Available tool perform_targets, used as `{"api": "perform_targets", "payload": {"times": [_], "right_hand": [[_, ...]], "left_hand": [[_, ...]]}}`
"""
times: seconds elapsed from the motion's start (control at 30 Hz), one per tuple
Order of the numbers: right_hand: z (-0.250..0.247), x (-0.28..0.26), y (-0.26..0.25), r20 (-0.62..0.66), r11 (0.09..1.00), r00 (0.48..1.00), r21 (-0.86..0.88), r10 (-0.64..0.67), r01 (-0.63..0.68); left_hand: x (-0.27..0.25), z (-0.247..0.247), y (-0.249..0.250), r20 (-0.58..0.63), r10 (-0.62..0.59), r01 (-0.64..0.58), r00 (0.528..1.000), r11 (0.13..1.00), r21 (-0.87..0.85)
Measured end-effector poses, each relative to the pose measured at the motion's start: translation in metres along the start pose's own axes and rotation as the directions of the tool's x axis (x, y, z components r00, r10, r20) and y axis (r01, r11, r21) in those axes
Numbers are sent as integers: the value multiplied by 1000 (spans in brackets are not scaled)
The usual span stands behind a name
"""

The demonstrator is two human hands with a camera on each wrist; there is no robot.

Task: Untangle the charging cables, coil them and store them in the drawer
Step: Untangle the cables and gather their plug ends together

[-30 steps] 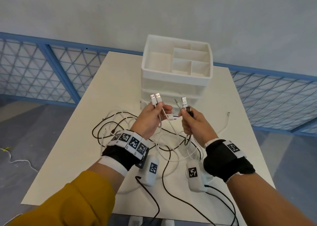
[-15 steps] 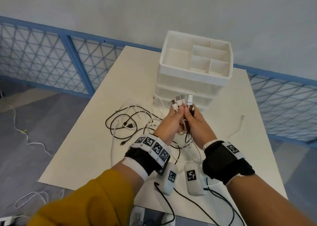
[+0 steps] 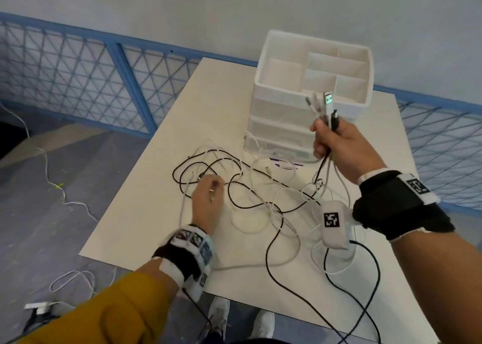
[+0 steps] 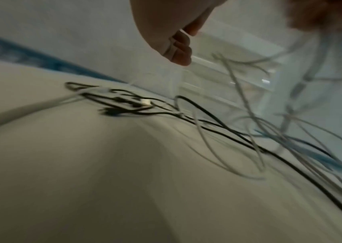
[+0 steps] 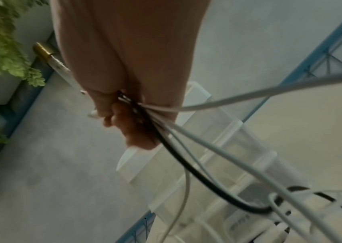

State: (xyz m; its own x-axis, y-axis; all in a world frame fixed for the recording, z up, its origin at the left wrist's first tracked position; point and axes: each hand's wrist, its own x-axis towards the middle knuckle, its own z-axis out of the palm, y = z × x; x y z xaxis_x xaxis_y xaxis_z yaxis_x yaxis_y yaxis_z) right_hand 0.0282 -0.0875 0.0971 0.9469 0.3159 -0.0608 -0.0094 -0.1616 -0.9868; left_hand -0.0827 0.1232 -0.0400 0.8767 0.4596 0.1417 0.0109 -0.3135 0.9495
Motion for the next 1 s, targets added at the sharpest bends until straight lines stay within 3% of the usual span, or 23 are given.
{"api": "perform_targets", "payload": {"times": [0.07,0.13,0.2,0.23,0.3,0.4,0.5,0.6,0.73,0.8,0.87,1.0], "right_hand": [[1,1,-5,11,1000,1000,1,-22,22],[2,0,-8,11,1000,999,3,-31,31],[3,1,-9,-31,999,998,6,-45,46],[3,1,-8,-52,999,997,4,-54,54],[1,2,-7,-72,998,995,-17,-66,65],[-3,0,-4,-75,998,996,-12,-57,56],[-7,-3,-4,-89,999,995,-37,-38,35],[-11,-5,-4,-105,989,994,-146,-29,13],[-11,-5,-6,-138,984,990,-177,-29,4],[-9,-6,-6,-144,981,989,-195,-26,-3],[-9,-8,-5,-146,974,989,-226,-29,-5],[-9,-11,-3,-146,960,988,-280,-41,-2]], "left_hand": [[26,-13,-11,-100,-107,119,989,986,115],[54,-23,-27,-9,-210,196,978,891,410],[67,-26,-39,133,-338,123,932,638,760],[69,-27,-41,162,-379,61,911,513,856],[68,-27,-41,187,-382,-18,905,404,915],[65,-27,-39,196,-341,-61,919,369,928],[69,-25,-31,290,-294,-133,911,456,880],[77,-25,-9,474,-266,-242,839,598,764],[91,-28,22,569,-184,-297,802,703,646],[96,-30,38,609,-150,-281,779,785,553],[100,-30,52,597,-127,-239,792,836,494],[104,-24,64,542,-210,-84,813,880,467]]}}
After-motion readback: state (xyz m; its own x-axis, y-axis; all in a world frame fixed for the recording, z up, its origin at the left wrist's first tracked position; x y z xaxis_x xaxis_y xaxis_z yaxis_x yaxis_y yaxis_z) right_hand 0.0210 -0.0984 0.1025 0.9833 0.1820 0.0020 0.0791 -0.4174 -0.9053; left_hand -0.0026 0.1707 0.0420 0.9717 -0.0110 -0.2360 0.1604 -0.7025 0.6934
